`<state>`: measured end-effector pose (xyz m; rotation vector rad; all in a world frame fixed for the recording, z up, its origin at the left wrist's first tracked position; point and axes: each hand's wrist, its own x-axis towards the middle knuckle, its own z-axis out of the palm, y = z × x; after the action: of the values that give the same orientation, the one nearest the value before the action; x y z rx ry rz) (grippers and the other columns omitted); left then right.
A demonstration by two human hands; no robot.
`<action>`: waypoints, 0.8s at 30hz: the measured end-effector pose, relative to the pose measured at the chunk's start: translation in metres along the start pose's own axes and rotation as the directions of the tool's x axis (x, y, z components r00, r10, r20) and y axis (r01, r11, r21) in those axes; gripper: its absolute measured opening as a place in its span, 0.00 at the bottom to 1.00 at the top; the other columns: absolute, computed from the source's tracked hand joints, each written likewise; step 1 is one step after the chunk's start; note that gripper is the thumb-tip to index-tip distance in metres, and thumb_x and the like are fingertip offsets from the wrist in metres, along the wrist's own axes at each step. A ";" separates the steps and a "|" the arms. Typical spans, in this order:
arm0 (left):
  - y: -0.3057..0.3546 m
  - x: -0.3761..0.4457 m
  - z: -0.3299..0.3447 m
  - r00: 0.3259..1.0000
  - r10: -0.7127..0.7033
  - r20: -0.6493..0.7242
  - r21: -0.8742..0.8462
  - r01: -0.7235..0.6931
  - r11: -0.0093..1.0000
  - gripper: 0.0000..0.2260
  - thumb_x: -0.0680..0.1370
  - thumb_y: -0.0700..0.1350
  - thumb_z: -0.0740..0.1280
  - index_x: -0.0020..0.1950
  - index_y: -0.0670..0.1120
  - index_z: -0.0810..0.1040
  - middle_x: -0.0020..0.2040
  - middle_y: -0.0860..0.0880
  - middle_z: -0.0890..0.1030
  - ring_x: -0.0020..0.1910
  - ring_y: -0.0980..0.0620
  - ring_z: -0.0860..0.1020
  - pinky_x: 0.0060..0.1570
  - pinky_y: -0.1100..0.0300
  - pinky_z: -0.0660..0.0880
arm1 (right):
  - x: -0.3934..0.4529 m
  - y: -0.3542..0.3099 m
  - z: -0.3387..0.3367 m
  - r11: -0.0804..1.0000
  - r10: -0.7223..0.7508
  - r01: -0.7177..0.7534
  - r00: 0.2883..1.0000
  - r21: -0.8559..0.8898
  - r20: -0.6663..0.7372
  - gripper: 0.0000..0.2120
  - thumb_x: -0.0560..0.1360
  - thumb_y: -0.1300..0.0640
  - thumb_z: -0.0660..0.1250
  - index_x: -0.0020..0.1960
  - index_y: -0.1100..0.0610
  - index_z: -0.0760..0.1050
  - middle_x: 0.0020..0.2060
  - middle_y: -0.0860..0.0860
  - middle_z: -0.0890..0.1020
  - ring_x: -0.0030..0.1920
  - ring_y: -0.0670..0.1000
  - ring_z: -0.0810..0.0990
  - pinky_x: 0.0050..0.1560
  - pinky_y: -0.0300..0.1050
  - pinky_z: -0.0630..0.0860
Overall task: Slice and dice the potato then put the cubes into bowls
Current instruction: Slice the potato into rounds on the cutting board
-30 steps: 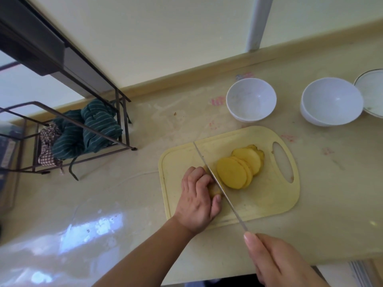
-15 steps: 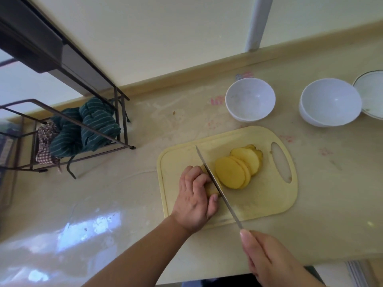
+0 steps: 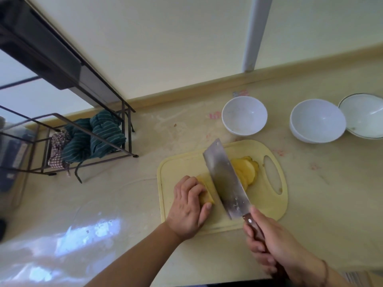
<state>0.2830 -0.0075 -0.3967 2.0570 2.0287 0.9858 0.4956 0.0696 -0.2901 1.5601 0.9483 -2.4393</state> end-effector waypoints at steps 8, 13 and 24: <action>0.005 -0.006 -0.016 0.998 -0.013 0.063 0.046 0.010 0.999 0.13 0.85 0.51 0.56 0.65 0.44 0.69 0.64 0.45 0.70 0.64 0.42 0.71 0.63 0.45 0.69 | -0.021 -0.015 0.000 0.996 -0.032 0.038 0.997 -0.086 0.066 0.27 0.72 0.33 0.54 0.39 0.58 0.65 0.26 0.54 0.62 0.21 0.48 0.57 0.22 0.36 0.58; 0.003 -0.008 -0.012 1.000 -0.011 0.015 -0.029 0.011 1.000 0.13 0.85 0.51 0.58 0.64 0.44 0.69 0.64 0.46 0.70 0.65 0.43 0.70 0.67 0.49 0.68 | -0.029 -0.008 0.031 0.911 -0.210 0.145 0.969 -0.385 -0.133 0.27 0.66 0.30 0.54 0.34 0.55 0.68 0.23 0.50 0.67 0.23 0.48 0.65 0.27 0.41 0.62; -0.003 -0.014 -0.003 1.000 -0.019 -0.001 -0.130 0.019 0.991 0.16 0.87 0.53 0.55 0.67 0.42 0.69 0.66 0.44 0.70 0.64 0.38 0.72 0.67 0.46 0.68 | -0.037 0.003 0.078 0.715 -0.442 0.181 0.866 -0.676 -0.235 0.27 0.69 0.27 0.49 0.32 0.47 0.71 0.26 0.35 0.77 0.34 0.39 0.77 0.36 0.32 0.69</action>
<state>0.2799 -0.0209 -0.4013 1.9686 1.9260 1.0858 0.4522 0.0157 -0.2379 1.7054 2.0130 -1.6424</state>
